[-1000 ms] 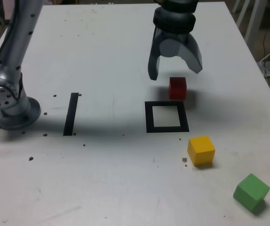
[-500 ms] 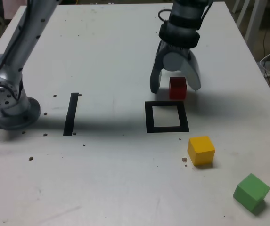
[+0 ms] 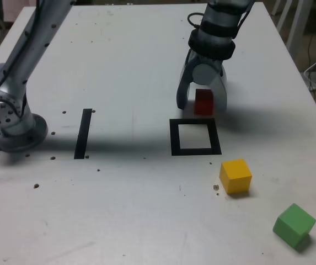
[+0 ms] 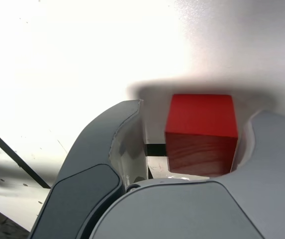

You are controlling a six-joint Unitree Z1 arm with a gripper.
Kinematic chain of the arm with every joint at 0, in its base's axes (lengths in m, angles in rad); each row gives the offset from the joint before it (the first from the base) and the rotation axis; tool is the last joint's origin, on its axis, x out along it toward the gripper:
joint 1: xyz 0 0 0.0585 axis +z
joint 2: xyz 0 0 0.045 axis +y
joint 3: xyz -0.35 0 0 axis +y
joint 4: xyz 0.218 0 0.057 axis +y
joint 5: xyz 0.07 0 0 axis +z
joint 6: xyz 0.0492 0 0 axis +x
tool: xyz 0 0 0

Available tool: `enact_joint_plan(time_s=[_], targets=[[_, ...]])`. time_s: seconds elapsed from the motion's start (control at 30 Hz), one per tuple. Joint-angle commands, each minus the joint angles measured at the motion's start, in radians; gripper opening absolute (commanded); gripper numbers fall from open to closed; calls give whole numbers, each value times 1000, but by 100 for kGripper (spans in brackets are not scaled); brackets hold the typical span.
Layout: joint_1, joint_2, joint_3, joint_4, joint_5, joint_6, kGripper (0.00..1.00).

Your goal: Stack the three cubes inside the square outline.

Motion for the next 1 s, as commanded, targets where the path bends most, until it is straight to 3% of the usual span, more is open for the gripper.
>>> enact_joint_plan(time_s=[0.0, 0.63, 0.97], targets=[[-1, -3, 8, 4, 0, -4, 29], [-39, -56, 58, 1, -13, -52, 29], [-109, -104, 117, -31, -65, -141, 29]])
